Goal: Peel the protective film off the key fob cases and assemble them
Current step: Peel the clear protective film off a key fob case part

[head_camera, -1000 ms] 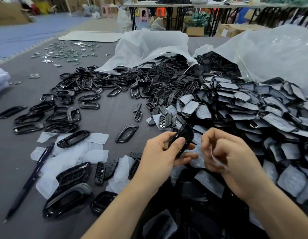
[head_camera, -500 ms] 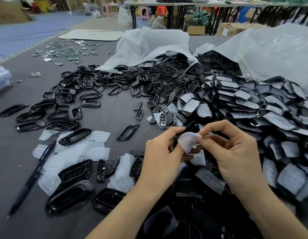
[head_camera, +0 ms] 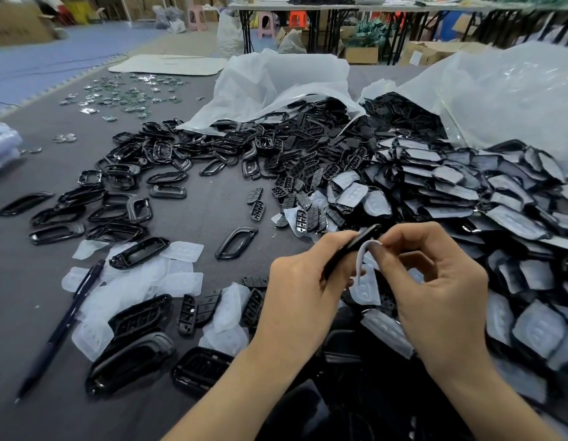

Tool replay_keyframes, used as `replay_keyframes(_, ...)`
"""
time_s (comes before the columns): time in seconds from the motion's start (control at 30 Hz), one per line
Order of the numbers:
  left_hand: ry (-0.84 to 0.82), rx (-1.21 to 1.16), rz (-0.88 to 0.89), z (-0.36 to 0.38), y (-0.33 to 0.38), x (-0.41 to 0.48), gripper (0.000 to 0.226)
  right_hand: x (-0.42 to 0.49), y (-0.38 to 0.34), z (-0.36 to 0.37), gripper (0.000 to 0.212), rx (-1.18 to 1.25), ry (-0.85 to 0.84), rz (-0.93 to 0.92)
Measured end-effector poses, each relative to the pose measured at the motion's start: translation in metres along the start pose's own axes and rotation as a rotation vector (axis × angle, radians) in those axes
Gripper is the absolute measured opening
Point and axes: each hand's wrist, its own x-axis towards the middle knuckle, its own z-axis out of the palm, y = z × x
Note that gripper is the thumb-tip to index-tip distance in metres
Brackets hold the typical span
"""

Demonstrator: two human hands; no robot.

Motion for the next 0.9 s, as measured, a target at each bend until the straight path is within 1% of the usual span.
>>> replay_keyframes(0.13, -0.034, 0.065, 0.060, -0.003, 0.001, 0.001, 0.026, 0.000, 0.001, 0.000, 0.018, 0.022, 0.004, 0.032)
replay_keyframes(0.23, -0.055, 0.074, 0.068, -0.004, 0.002, 0.002, 0.027, 0.000, 0.001, -0.001, 0.017, 0.028, -0.005, 0.053)
replay_keyframes(0.37, -0.060, 0.102, 0.082, -0.006, 0.003, 0.002, 0.027, 0.002, 0.001, -0.002, 0.023, 0.029, -0.036, 0.066)
replay_keyframes(0.47, -0.065, 0.096, 0.085, -0.007, 0.004, 0.002, 0.027, 0.003, 0.001, -0.003, 0.020, 0.028, -0.044, 0.085)
replay_keyframes(0.67, -0.089, 0.080, 0.080, -0.006, 0.000, 0.003, 0.023, 0.005, 0.003, -0.003, 0.020, 0.061, -0.047, 0.169)
replay_keyframes(0.73, -0.130, 0.052, 0.058, -0.008, -0.001, 0.005, 0.023, 0.008, 0.003, -0.005, 0.021, 0.098, -0.063, 0.208)
replay_keyframes(0.8, -0.183, 0.006, 0.007, -0.011, -0.003, 0.006, 0.022, 0.011, 0.003, -0.007, 0.024, 0.162, -0.122, 0.245)
replay_keyframes(0.9, -0.271, -0.201, -0.172, -0.013, -0.001, 0.007, 0.021, 0.015, 0.004, -0.010, 0.025, 0.268, -0.255, 0.307)
